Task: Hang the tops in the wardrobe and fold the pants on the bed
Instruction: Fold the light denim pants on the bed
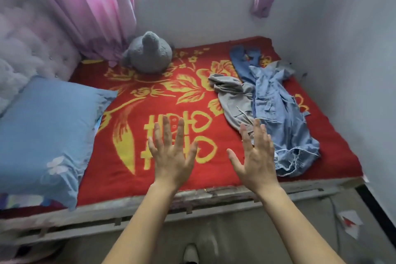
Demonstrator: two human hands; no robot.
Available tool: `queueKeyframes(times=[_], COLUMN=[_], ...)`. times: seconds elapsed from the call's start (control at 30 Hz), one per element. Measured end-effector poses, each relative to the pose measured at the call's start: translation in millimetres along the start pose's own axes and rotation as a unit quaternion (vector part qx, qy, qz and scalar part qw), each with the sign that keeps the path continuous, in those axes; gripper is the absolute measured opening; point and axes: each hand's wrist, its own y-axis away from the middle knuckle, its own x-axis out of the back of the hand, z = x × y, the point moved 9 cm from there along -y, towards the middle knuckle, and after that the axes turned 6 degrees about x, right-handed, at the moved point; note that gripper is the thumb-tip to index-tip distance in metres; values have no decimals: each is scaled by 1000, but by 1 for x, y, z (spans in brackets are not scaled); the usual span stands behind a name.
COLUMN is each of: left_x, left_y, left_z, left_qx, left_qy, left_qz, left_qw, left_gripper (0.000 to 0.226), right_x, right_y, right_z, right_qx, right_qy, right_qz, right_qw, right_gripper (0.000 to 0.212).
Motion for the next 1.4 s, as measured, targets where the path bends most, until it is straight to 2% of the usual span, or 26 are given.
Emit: queueKeyframes(times=[0.2,0.33,0.57,0.73,0.8,0.93,1.07,1.13,1.23,1.3,1.4], left_x=[-76,-141,-286,-403,-452,-538,-604,-623,-637,-639,-637], left_y=[-80,-114,-142,-137,-119,-67,-23,-14,-9,-10,-21], left_z=[96,156,254,289,293,290,273,261,248,245,240], left_qx=[-83,-98,-54,-9,-15,-71,-99,-94,-78,-98,-117], left_qy=[-5,-14,-75,-106,-126,-154,-204,-219,-179,-161,-133], left_qz=[-70,-111,-228,-333,-380,-472,-528,-536,-539,-531,-529], left_qw=[994,989,969,937,916,865,818,810,819,826,830], left_gripper=[73,72,74,73,68,61,67,69,78,83,75], right_x=[-5,-21,-63,-124,-158,-227,-288,-300,-308,-308,-303], right_y=[-28,-38,-52,-55,-52,-39,-4,5,3,-1,-9], right_z=[104,197,386,495,528,568,580,581,581,580,575], right_qx=[-103,-165,-254,-298,-304,-295,-282,-277,-306,-326,-344], right_qy=[4,2,-22,-33,-25,-18,-18,-1,-4,-7,7], right_qz=[7,-10,-111,-201,-254,-334,-404,-379,-314,-279,-255], right_qw=[995,986,961,933,918,895,870,883,899,903,904], right_gripper=[87,89,85,79,77,74,75,69,62,63,66])
